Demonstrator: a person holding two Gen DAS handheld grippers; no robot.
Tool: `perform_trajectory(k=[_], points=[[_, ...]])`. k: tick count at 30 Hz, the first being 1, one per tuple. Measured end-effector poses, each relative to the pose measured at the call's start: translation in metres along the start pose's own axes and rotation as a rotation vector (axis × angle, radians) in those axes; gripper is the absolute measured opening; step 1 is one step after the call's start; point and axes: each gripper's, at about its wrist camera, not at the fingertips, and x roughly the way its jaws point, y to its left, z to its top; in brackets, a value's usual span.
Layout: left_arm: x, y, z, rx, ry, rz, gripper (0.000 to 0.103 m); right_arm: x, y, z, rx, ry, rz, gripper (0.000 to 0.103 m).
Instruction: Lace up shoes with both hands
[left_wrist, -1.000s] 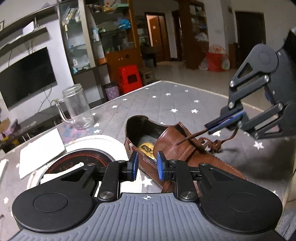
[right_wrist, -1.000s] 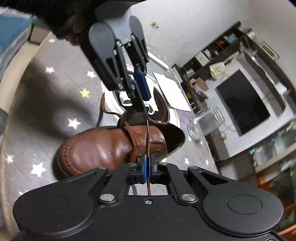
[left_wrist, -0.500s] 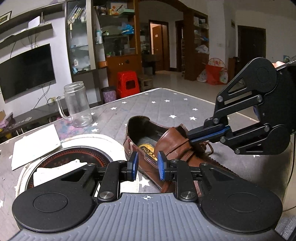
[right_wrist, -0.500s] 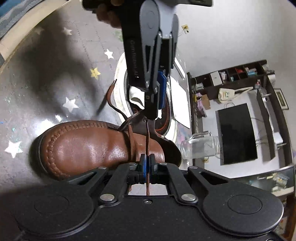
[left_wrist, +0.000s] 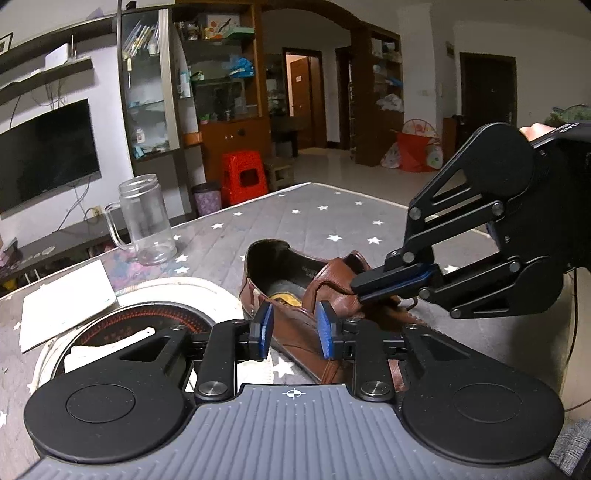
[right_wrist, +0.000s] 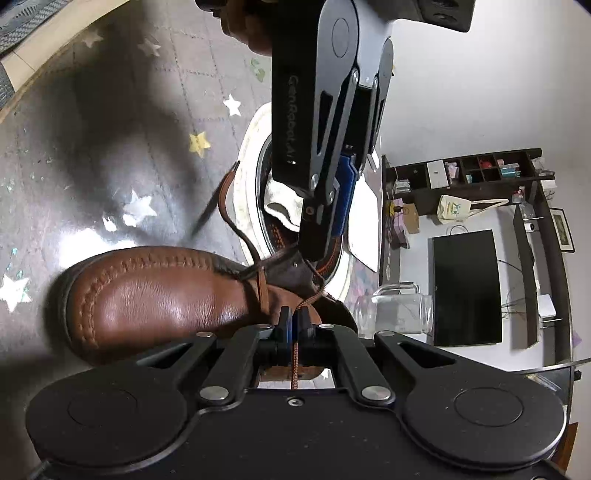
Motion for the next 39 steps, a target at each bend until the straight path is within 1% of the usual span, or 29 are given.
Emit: perform_trajectory(k=[3, 7, 15, 22, 26, 37, 39], points=[[-0.001, 0.0, 0.0, 0.003, 0.002, -0.002, 0.028, -0.003, 0.001, -0.002, -0.005, 0.002, -0.006, 0.002], [0.008, -0.001, -0.006, 0.008, 0.003, 0.001, 0.028, -0.001, 0.004, -0.005, -0.01, 0.021, -0.002, 0.002], [0.003, -0.014, -0.005, 0.0, 0.003, 0.001, 0.029, 0.004, 0.006, -0.005, -0.016, 0.023, 0.006, 0.002], [0.004, -0.01, -0.004, -0.008, 0.004, 0.003, 0.03, 0.005, 0.007, -0.004, -0.032, 0.035, 0.006, 0.002], [0.004, -0.007, -0.002, -0.014, 0.004, 0.003, 0.03, 0.006, 0.013, -0.001, -0.093, 0.042, -0.004, 0.002], [0.005, -0.008, 0.005, -0.018, -0.002, 0.001, 0.032, 0.007, 0.009, -0.001, -0.107, 0.047, 0.006, 0.003], [0.008, -0.006, -0.001, -0.003, 0.016, 0.015, 0.032, 0.008, 0.009, 0.0, -0.109, 0.043, 0.006, 0.003]])
